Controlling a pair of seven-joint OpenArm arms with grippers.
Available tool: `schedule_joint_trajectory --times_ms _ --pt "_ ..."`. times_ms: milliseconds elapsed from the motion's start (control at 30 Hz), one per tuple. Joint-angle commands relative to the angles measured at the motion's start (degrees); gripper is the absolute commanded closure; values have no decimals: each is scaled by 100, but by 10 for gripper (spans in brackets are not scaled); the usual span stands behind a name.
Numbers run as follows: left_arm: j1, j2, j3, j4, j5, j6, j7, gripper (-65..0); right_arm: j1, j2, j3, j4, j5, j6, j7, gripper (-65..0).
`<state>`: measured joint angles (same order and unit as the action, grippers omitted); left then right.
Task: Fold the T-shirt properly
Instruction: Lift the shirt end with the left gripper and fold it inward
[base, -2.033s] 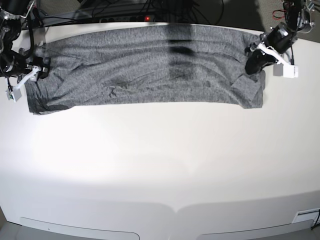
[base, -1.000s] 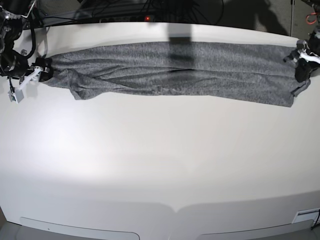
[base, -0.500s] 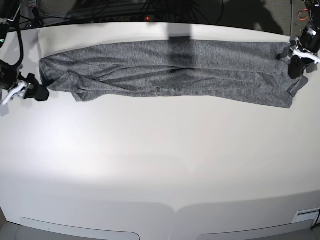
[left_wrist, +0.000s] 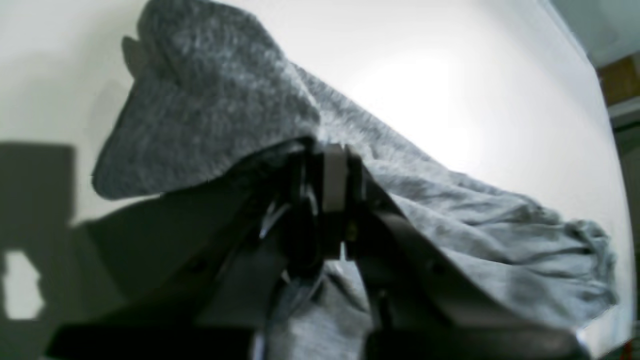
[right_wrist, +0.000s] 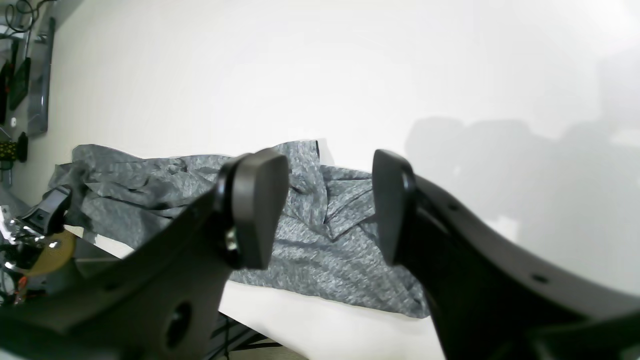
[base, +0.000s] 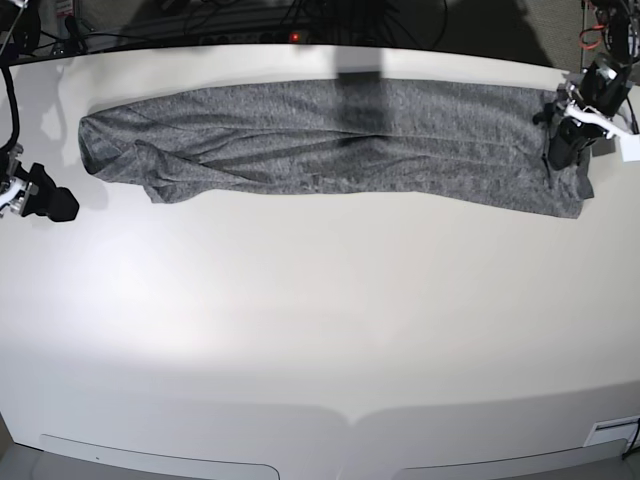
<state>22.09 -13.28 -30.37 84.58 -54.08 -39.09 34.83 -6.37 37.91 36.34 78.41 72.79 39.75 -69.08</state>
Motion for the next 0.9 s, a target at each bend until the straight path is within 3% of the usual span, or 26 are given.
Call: schedule_joint_trajectory --times_ms 0,133,300,433,533,867 --pt "-31 -66 -24 299 -313 -91 15 0 66 162 46 87 157 25 87 -315" --pt "68 162 -22 1257 -623 -91 579 0 63 160 46 87 155 25 90 -315" --pt "317 841 -2 2481 -616 -33 1316 0 63 160 46 87 114 25 94 -315" --pt "446 1244 544 2848 -590 -35 1578 0 66 160 44 87 116 25 133 -314" --pt "442 1322 1322 2841 -278 46 1491 0 63 160 46 87 116 25 138 -314" --pt "442 1327 3908 2839 1982 1567 -83 0 66 162 46 87 116 25 175 -314"
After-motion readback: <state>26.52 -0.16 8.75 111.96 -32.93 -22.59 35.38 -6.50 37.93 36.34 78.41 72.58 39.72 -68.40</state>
